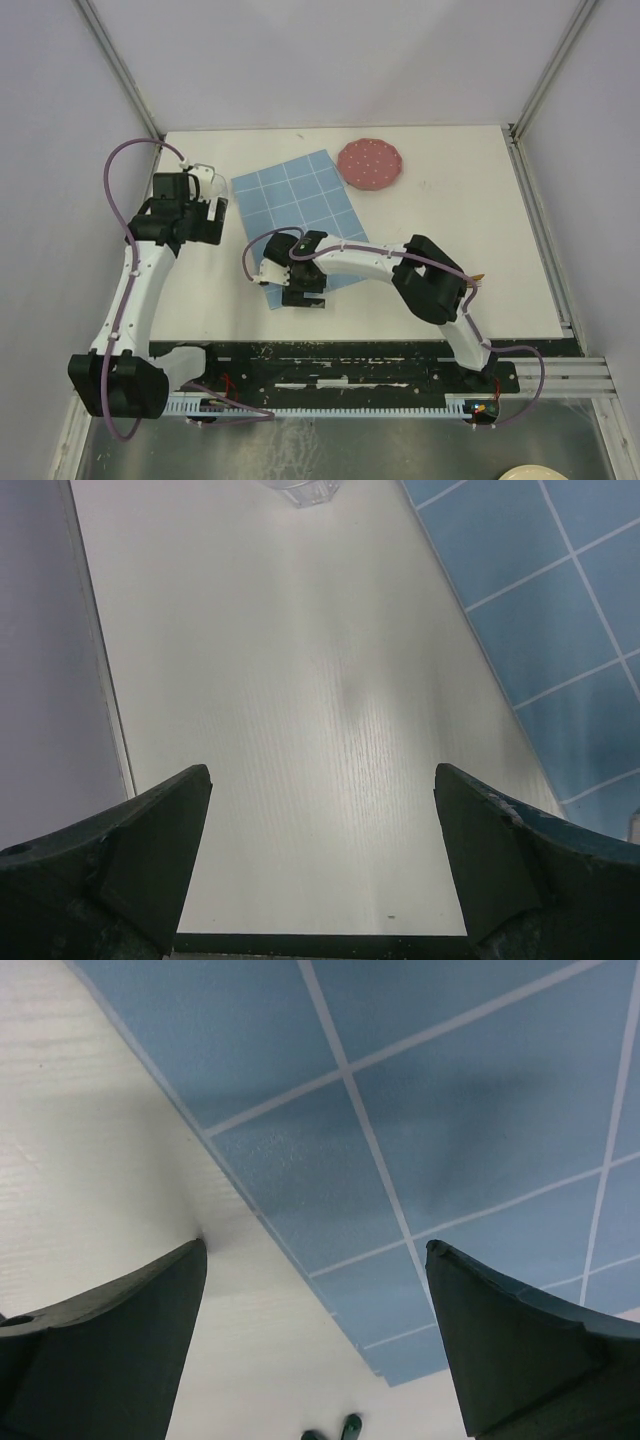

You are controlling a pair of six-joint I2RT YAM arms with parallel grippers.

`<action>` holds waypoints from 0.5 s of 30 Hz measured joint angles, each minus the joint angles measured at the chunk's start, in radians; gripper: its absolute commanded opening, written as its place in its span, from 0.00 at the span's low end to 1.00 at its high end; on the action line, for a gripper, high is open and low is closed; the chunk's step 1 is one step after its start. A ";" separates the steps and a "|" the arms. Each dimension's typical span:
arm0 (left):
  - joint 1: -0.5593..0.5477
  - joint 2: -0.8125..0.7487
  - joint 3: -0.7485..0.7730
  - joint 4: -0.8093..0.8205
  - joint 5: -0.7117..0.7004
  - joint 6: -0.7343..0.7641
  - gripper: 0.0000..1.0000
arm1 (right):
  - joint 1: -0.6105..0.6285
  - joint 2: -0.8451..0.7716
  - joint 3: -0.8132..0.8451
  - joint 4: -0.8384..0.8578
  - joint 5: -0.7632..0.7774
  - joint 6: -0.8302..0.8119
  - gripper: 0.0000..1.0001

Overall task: Set the dinner table for one person
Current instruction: Adjust the napkin at the center of the board.

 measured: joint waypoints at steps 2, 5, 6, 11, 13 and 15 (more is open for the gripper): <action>0.000 -0.007 0.000 -0.005 -0.006 0.000 0.99 | 0.000 0.018 0.001 0.017 -0.004 0.001 0.99; 0.000 -0.019 0.000 -0.015 -0.022 0.002 0.99 | -0.001 0.025 0.011 0.027 -0.010 -0.003 0.99; 0.000 -0.024 0.001 -0.020 -0.025 0.002 0.99 | -0.002 0.027 0.013 0.029 -0.013 -0.003 0.99; 0.000 -0.046 0.005 -0.040 -0.043 0.003 0.99 | -0.013 0.029 0.014 0.034 -0.036 0.001 0.99; 0.000 -0.052 0.008 -0.050 -0.051 0.003 0.99 | -0.022 0.031 0.014 0.039 -0.055 0.001 0.99; 0.000 -0.056 0.015 -0.055 -0.054 0.012 0.99 | -0.033 0.031 0.014 0.043 -0.083 0.001 1.00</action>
